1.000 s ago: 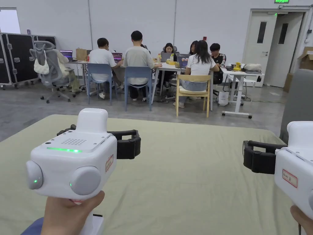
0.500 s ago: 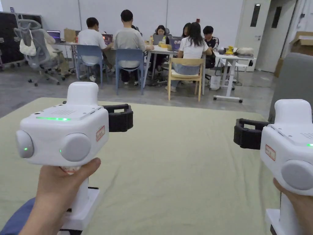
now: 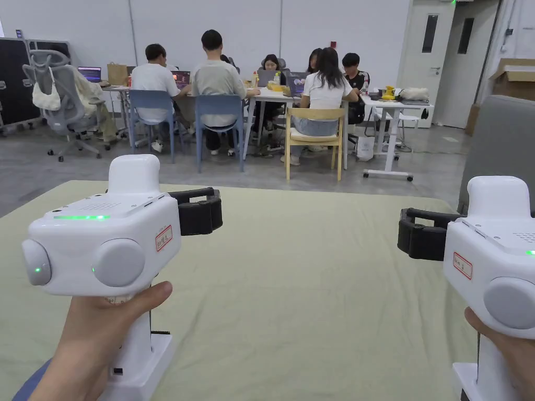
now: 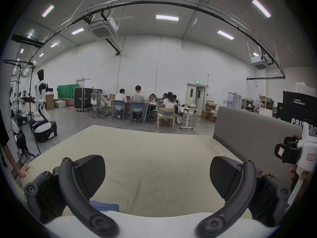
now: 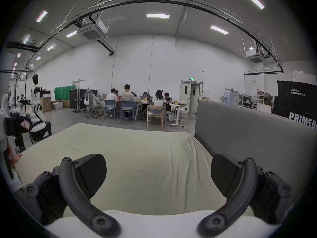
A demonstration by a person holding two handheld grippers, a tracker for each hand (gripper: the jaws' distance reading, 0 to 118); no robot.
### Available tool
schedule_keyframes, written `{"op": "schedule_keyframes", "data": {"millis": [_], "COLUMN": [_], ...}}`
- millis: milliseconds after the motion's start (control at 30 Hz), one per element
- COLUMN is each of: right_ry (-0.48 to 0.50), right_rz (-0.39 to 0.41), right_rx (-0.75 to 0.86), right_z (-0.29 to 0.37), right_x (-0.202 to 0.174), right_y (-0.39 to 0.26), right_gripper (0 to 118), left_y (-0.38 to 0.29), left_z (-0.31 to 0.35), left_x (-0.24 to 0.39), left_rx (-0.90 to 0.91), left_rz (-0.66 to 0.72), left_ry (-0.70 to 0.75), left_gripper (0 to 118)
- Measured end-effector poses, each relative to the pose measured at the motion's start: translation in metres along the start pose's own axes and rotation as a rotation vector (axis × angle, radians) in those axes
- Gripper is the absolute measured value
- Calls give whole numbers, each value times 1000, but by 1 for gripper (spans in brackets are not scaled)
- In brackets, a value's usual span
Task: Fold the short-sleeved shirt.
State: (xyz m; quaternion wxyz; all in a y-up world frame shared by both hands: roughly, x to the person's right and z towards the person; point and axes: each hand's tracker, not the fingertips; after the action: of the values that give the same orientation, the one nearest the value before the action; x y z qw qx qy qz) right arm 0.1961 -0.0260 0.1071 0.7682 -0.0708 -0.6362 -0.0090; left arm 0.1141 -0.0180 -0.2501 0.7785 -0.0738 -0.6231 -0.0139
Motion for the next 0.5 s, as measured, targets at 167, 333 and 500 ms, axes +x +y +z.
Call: {"op": "schedule_keyframes", "data": {"millis": [167, 333, 500], "right_ry": [-6, -26, -13], "right_rz": [-19, -15, 7], "right_rx": [-10, 0, -21], "right_z": [1, 0, -5], "right_x": [1, -2, -3], "right_y": [4, 3, 1], "right_gripper": [118, 118, 118], "left_y": [0, -1, -5], "left_z": [-2, -3, 3], "left_x": [-2, 0, 8], "left_rx": [-6, -24, 38], "left_rz": [16, 2, -33], "left_ry": [-9, -17, 81], "left_gripper": [118, 118, 118]}}
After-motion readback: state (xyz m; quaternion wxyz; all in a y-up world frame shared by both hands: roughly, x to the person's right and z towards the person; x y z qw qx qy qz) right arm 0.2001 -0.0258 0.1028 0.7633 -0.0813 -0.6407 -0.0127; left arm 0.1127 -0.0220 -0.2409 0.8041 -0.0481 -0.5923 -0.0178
